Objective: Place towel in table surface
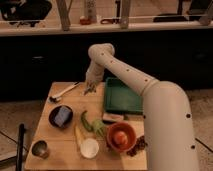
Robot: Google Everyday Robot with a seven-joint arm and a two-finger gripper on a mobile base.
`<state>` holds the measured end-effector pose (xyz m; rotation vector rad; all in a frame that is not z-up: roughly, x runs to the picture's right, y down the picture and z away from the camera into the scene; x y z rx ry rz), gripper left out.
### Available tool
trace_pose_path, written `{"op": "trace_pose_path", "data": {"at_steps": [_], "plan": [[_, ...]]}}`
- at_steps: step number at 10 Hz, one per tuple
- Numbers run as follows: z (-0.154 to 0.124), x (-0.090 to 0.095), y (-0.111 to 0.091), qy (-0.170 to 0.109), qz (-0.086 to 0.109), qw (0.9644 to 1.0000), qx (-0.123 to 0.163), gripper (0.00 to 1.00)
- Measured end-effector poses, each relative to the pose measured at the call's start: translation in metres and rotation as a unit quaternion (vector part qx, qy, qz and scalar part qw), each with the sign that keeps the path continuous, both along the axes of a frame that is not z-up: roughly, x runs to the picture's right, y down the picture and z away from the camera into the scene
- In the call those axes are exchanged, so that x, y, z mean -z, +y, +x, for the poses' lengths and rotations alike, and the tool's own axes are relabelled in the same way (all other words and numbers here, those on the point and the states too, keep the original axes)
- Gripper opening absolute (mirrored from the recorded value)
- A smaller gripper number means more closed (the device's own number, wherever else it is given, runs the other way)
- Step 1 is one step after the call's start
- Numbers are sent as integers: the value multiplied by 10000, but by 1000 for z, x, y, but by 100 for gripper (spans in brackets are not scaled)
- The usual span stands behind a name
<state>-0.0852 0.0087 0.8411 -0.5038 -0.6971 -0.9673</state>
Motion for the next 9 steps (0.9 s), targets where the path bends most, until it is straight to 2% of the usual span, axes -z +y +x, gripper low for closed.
{"op": "trace_pose_path", "data": {"at_steps": [3,9], "plan": [[-15,-21,11,-95,-46,9999,60,0],[-28,-51,26,-167,-118,9998,69,0]]}}
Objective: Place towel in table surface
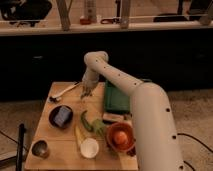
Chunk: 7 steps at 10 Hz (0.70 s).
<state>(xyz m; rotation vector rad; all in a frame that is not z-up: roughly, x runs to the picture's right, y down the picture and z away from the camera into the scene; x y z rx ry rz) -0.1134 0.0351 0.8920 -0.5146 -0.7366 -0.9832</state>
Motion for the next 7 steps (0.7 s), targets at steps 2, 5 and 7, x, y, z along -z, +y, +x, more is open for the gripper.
{"op": "trace_pose_path", "data": {"at_steps": [2,5,7], "plan": [[-1,-11,5,33,-65,10000,-14,0],[-4,-26,12,95,-195,9998,1,0],[-5,-33,15,134,-265,9996,-12,0]]}}
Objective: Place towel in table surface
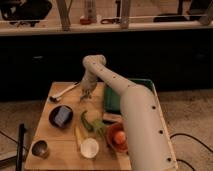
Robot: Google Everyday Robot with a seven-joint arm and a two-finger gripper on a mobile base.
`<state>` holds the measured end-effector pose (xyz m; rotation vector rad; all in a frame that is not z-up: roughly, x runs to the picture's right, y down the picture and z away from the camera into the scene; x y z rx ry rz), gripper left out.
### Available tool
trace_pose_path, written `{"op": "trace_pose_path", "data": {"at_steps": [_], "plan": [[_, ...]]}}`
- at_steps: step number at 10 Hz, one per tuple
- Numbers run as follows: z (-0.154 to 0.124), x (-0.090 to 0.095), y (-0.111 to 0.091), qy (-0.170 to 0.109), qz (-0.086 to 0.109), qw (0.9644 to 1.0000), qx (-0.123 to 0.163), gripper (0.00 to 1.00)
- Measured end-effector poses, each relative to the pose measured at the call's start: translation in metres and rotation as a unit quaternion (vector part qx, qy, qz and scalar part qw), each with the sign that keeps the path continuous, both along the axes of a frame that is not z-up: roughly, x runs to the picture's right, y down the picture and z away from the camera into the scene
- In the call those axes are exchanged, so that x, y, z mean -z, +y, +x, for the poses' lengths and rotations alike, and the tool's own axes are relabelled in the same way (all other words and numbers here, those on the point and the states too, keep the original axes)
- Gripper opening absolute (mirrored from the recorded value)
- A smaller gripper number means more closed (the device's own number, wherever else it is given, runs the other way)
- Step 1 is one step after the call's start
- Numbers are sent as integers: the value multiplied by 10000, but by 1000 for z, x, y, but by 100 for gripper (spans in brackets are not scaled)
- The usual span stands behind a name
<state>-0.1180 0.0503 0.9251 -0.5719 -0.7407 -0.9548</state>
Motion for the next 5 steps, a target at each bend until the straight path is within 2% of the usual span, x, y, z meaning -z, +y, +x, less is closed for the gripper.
{"op": "trace_pose_path", "data": {"at_steps": [2,4,5], "plan": [[1,-3,3,50,-38,10000,-33,13],[2,-5,3,83,-54,9998,-143,35],[2,-5,3,84,-56,9998,-174,43]]}}
